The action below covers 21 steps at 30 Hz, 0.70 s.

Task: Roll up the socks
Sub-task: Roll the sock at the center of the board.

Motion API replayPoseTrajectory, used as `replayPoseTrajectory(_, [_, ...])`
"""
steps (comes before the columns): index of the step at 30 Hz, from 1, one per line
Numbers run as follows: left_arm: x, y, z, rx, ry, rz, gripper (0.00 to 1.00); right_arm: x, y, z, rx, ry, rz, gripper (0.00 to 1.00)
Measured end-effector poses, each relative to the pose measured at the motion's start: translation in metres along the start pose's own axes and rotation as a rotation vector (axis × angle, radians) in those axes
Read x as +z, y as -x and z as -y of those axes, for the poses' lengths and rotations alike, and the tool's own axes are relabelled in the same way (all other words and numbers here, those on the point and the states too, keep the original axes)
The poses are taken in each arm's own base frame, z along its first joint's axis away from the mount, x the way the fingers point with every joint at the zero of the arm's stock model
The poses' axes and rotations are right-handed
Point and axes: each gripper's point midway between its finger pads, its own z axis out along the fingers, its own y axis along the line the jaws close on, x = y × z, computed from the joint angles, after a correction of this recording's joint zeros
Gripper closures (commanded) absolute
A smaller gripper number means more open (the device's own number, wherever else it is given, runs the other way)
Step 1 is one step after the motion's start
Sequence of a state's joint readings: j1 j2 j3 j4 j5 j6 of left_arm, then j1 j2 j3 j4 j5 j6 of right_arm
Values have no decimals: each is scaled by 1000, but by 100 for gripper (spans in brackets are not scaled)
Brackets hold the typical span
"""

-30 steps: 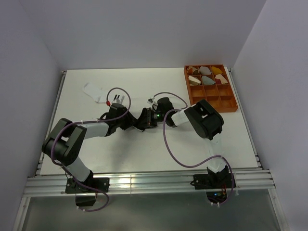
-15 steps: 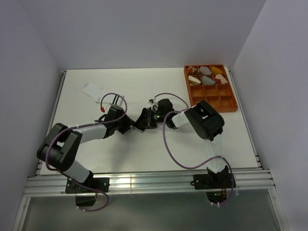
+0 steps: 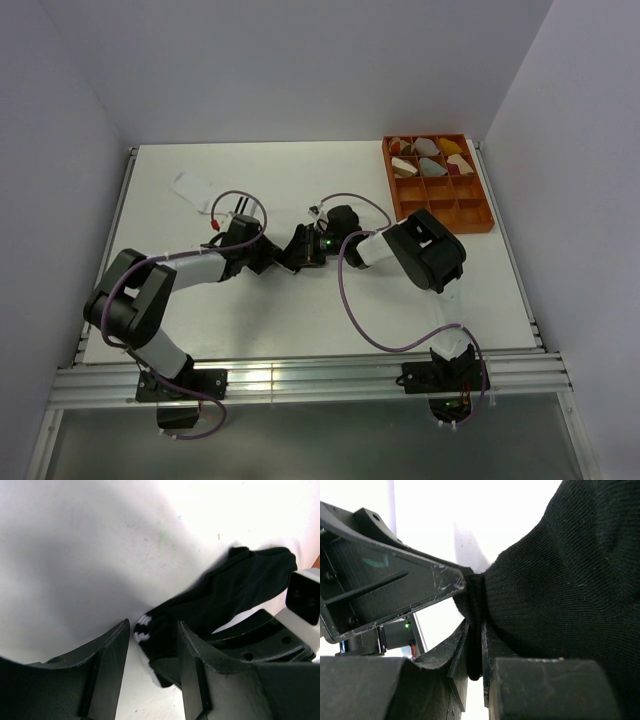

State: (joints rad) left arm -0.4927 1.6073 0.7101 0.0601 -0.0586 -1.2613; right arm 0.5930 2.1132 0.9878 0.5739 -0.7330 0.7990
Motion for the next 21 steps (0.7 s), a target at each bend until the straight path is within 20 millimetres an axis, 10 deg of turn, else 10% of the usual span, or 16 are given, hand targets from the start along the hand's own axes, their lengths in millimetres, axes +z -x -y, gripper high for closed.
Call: replayPoseTrajectory(21, [4,-5,3,17,29,-20,52,0,0,0,0,0,0,100])
